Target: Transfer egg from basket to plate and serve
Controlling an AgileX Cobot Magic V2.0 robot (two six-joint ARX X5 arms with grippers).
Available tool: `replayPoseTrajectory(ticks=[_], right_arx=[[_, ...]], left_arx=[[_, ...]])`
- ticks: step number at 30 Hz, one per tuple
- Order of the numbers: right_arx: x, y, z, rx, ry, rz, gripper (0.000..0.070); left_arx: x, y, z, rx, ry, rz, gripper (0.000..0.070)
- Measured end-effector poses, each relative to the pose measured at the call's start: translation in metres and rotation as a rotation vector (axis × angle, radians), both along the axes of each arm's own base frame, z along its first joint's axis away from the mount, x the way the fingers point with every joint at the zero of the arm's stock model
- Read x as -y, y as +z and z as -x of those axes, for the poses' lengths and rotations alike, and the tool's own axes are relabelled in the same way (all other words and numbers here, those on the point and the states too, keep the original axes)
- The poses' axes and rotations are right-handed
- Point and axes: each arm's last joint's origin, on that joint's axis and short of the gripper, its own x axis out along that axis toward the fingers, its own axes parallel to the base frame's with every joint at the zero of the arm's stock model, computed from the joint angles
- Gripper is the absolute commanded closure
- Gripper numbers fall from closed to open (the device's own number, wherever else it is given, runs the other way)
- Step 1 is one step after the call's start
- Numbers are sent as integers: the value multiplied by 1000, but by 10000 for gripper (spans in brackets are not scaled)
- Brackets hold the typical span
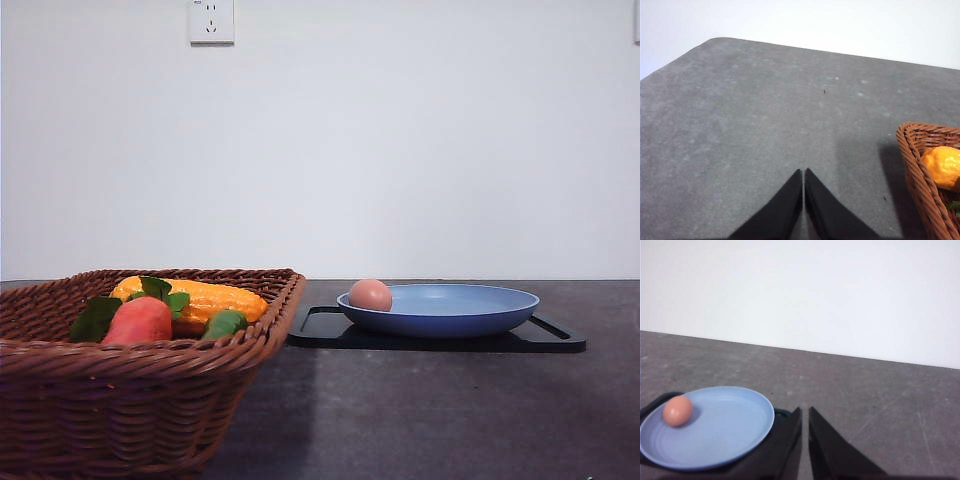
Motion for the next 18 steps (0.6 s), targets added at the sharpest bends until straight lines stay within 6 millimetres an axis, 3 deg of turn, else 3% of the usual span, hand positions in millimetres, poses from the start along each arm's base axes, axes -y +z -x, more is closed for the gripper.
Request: replayPoseTrajectory(ticks=[9, 18], right_arx=[[3, -41, -4, -79, 62, -17, 700], [3, -51, -3, -180, 88, -20, 700]], left_arx=[[0, 0, 0, 0, 0, 0, 700], [0, 0, 0, 0, 0, 0, 700]])
